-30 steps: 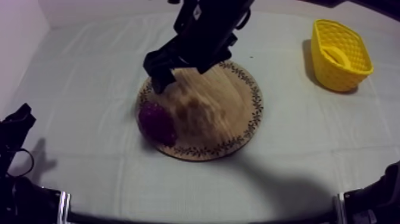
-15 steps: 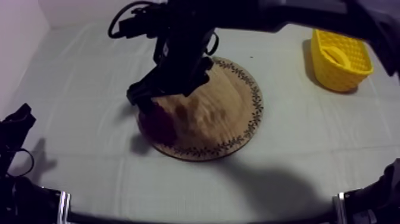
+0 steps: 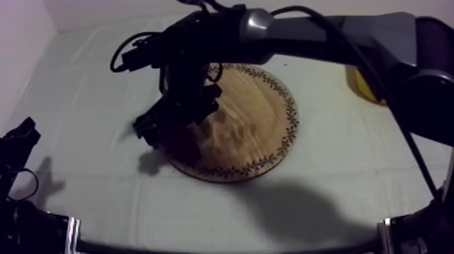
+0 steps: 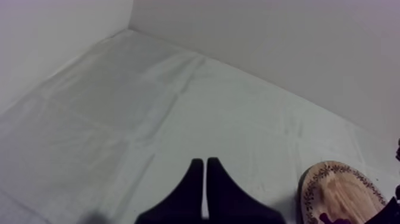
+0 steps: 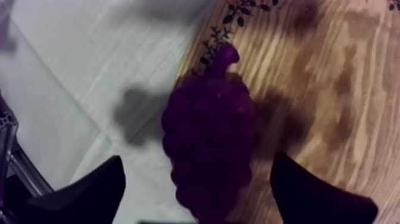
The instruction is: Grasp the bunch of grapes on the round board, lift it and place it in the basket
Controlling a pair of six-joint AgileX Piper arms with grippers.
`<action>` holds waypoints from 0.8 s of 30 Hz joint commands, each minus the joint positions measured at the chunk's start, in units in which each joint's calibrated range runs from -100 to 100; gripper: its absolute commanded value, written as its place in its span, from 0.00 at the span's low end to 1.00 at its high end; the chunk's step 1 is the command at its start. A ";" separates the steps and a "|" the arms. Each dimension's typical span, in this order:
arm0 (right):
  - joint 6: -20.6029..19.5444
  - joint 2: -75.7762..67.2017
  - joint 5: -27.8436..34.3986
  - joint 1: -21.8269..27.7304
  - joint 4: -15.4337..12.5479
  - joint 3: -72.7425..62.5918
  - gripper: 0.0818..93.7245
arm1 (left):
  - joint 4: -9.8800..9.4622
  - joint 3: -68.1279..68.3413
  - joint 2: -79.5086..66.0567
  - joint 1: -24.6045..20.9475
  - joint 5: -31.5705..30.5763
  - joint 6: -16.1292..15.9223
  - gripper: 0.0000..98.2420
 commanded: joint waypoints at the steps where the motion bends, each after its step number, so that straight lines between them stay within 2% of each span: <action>1: -0.13 1.48 0.33 -0.03 0.38 -1.32 0.99 | 0.01 0.04 0.03 -0.01 0.03 0.00 0.00; 7: -0.68 4.98 1.04 -0.01 1.28 -4.15 0.99 | 0.01 0.04 0.03 -0.01 0.03 0.00 0.00; 9: -0.96 5.76 1.15 -0.24 1.78 -4.59 0.96 | 0.01 0.04 0.03 -0.01 0.03 0.00 0.00; 15: -1.44 6.84 0.16 -1.19 3.33 -4.67 0.78 | 0.01 0.04 0.03 -0.01 0.03 0.00 0.00; 20: -0.87 6.44 -1.66 -1.38 3.48 -3.52 0.56 | 0.01 0.04 0.03 -0.01 0.03 0.00 0.00; 24: -0.58 6.32 -2.01 -1.39 3.69 -2.85 0.43 | 0.01 0.04 0.03 -0.01 0.03 0.00 0.00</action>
